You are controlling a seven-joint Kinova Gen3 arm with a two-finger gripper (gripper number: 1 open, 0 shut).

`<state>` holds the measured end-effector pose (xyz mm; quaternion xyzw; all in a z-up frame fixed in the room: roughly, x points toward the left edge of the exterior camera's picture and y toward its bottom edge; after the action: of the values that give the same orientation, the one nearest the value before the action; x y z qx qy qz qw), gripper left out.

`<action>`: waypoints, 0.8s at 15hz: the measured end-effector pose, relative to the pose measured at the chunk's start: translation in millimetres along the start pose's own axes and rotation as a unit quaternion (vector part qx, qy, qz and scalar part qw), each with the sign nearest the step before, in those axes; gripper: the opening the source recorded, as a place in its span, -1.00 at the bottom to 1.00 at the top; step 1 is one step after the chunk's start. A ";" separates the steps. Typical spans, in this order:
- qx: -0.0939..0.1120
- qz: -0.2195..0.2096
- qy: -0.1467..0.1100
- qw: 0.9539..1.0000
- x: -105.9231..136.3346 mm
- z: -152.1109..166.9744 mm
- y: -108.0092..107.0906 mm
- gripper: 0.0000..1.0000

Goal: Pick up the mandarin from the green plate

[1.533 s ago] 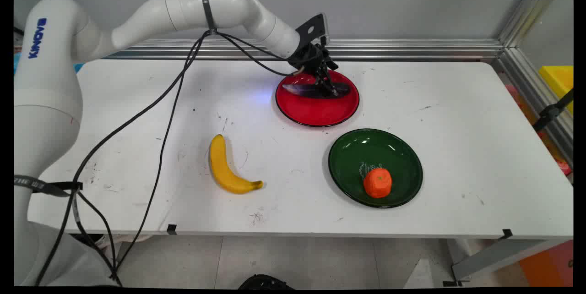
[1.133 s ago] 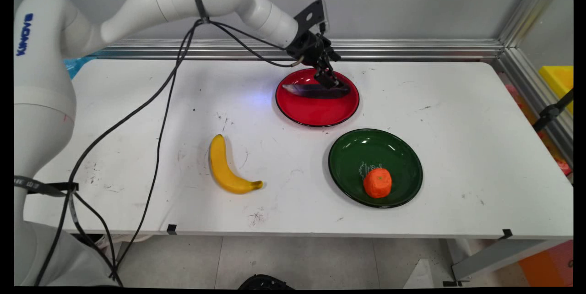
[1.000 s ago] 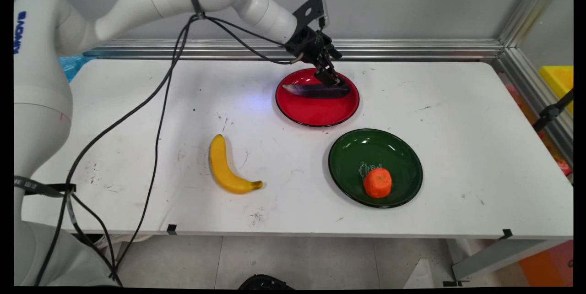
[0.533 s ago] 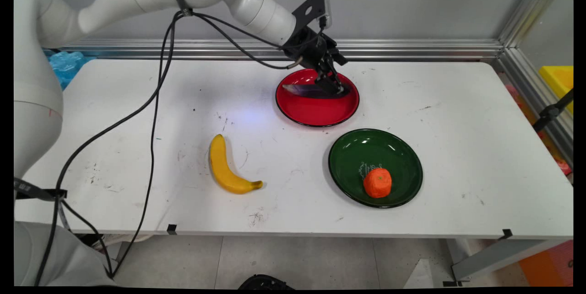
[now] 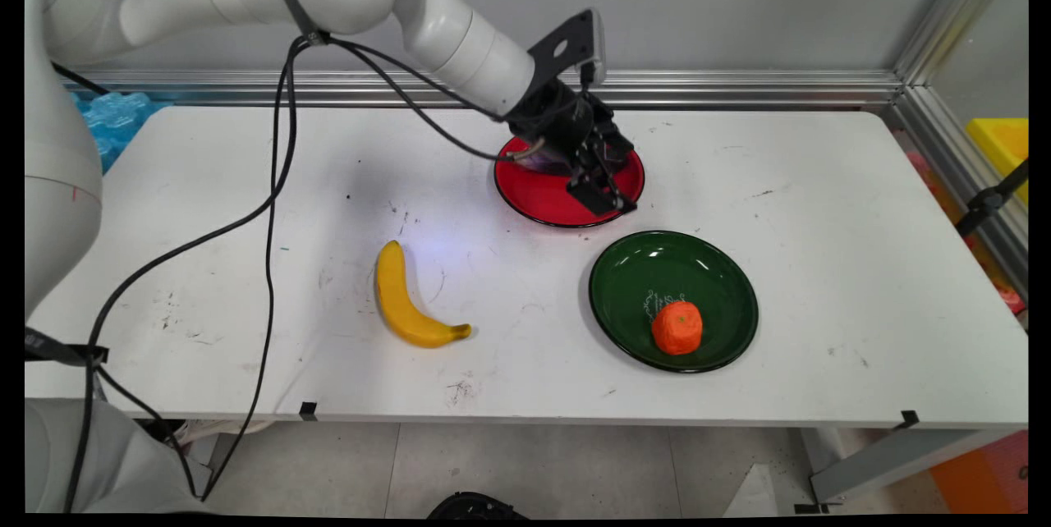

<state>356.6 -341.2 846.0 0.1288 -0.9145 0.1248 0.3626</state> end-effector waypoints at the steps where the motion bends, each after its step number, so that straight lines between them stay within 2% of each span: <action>1: -0.007 -0.003 -0.002 1.000 2.4 0.3 10.3 1.00; 5: -0.031 -0.015 -0.008 0.999 10.3 4.8 44.0 1.00; 12: -0.050 -0.027 -0.018 0.998 16.4 23.8 79.3 1.00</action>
<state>304.2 -277.1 829.9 0.1380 -0.9222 0.0669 0.3550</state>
